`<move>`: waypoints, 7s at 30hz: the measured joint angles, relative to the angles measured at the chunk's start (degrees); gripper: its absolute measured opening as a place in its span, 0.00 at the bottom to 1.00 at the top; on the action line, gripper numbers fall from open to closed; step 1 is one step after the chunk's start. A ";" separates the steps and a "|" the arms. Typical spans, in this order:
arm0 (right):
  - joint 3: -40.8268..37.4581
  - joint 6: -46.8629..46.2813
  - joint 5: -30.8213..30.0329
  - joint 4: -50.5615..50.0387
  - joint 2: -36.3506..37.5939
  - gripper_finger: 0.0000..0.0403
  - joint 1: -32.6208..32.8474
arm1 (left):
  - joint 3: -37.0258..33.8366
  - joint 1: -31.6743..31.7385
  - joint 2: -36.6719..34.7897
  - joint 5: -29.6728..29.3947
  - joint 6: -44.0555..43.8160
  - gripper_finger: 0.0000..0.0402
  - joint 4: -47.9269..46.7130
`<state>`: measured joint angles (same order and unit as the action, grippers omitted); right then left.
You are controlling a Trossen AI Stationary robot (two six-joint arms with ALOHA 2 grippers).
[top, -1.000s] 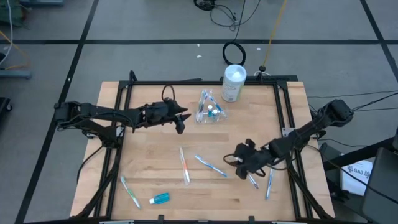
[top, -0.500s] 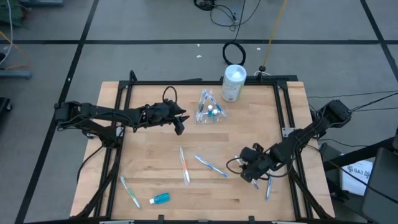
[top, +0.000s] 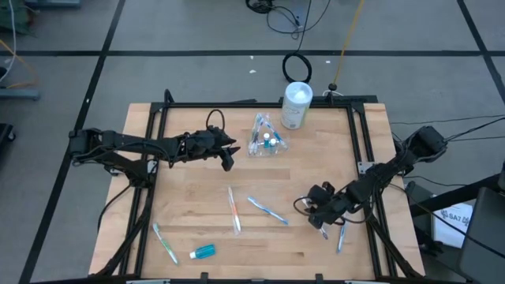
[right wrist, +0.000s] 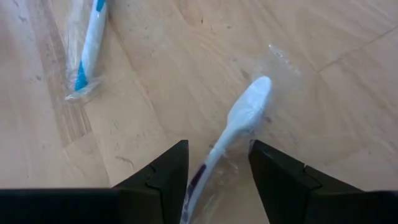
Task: Pick & Place toothbrushing station
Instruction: Put the violet toothbrush into the transparent organizer, then put the green toothbrush into the transparent organizer
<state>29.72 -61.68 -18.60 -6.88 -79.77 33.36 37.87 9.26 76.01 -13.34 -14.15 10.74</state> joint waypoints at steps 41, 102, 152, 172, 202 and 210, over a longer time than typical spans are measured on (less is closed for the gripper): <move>-1.06 69.51 -10.75 67.46 7.19 0.04 -26.54 | 0.00 0.01 0.00 -0.04 0.05 0.40 -0.22; -0.97 62.13 -13.17 85.19 -23.32 0.05 -44.91 | 0.00 -0.02 0.01 -0.09 -0.22 0.40 -1.77; -1.13 80.83 -17.15 83.30 -2.71 0.42 -31.68 | 0.02 -26.12 0.02 31.59 -60.49 0.40 -21.83; -1.13 83.59 -17.13 83.33 -2.71 0.42 -32.68 | 0.02 -49.55 0.02 31.30 -130.27 0.40 -47.48; -1.13 83.35 -16.28 84.62 -2.73 0.41 -37.90 | 0.15 -65.48 1.74 29.09 -117.81 0.40 -38.40; -1.13 80.34 -7.78 85.97 -2.73 0.41 -37.88 | 0.04 -66.53 5.89 25.49 -112.56 0.40 -35.82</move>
<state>28.60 18.66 -26.37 79.09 -82.50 -4.51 37.91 -57.28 81.90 12.14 -126.71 -25.08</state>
